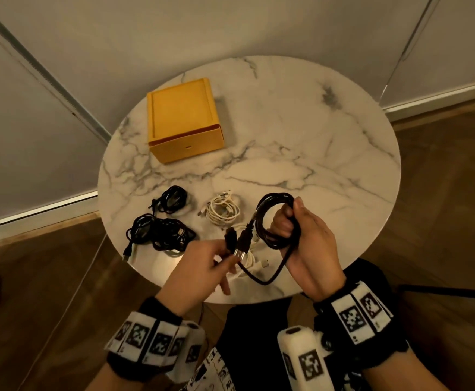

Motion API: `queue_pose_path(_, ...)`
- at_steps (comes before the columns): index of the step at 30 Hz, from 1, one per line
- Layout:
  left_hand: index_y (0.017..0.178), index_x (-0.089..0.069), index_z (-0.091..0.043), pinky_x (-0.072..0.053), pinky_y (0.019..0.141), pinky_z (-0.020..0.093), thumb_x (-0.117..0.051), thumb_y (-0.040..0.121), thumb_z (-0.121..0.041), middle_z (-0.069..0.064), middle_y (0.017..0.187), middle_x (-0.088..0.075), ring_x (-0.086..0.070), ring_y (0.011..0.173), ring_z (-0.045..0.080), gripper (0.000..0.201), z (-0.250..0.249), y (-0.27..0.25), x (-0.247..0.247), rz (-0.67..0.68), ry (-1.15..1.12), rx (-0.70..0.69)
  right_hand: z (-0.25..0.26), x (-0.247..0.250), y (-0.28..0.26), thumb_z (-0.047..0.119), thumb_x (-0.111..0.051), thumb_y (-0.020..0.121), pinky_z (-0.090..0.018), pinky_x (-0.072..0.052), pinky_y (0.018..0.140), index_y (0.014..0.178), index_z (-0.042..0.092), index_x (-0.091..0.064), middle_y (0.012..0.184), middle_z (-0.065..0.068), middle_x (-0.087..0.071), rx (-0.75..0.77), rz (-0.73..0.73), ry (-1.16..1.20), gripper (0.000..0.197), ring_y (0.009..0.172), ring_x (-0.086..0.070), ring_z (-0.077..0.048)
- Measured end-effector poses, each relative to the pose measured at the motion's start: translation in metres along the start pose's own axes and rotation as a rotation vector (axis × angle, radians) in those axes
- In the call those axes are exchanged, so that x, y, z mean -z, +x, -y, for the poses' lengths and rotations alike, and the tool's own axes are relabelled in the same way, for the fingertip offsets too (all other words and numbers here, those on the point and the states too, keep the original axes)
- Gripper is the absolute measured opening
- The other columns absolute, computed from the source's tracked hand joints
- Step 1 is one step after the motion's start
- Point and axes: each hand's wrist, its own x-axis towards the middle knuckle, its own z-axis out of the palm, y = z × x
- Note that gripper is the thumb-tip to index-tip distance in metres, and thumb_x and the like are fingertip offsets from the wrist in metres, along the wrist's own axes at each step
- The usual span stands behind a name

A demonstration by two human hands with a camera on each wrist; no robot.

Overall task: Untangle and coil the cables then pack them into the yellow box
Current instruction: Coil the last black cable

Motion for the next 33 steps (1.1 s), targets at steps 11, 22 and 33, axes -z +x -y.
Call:
queue_pose_path(11, 0.101, -0.065, -0.007, -0.039, 0.058, 0.019, -0.053, 0.086, 0.001, 0.003, 0.084, -0.068, -0.058, 0.075, 0.015, 0.021, -0.014, 0.019, 0.008, 0.024, 0.387, -0.372, 0.007, 0.005, -0.005, 0.025, -0.037, 0.102, -0.018, -0.032, 0.050, 0.072, 0.009, -0.043, 0.061, -0.003, -0.032, -0.144, 0.095, -0.168, 0.035, 0.052, -0.030, -0.010)
queue_pose_path(22, 0.094, -0.071, -0.004, -0.046, 0.048, 0.030, -0.049, 0.081, 0.003, 0.009, 0.072, -0.067, -0.058, 0.053, 0.028, 0.026, -0.019, 0.009, 0.004, 0.154, -0.331, -0.114, 0.003, 0.011, -0.008, 0.024, -0.046, 0.099, -0.018, -0.038, 0.049, 0.067, 0.011, -0.052, 0.057, -0.002, -0.036, -0.167, 0.097, -0.321, 0.036, 0.048, -0.034, -0.009)
queue_pose_path(33, 0.109, -0.060, -0.035, -0.055, 0.076, 0.027, -0.080, 0.075, -0.023, -0.013, 0.091, -0.072, -0.066, 0.088, 0.002, 0.041, -0.018, 0.010, -0.019, -0.243, -0.204, -0.054, -0.025, 0.020, 0.000, 0.028, -0.049, 0.099, -0.033, -0.034, 0.058, 0.074, -0.007, -0.053, 0.056, 0.001, -0.047, 0.098, 0.113, -0.753, 0.044, 0.054, -0.042, -0.015)
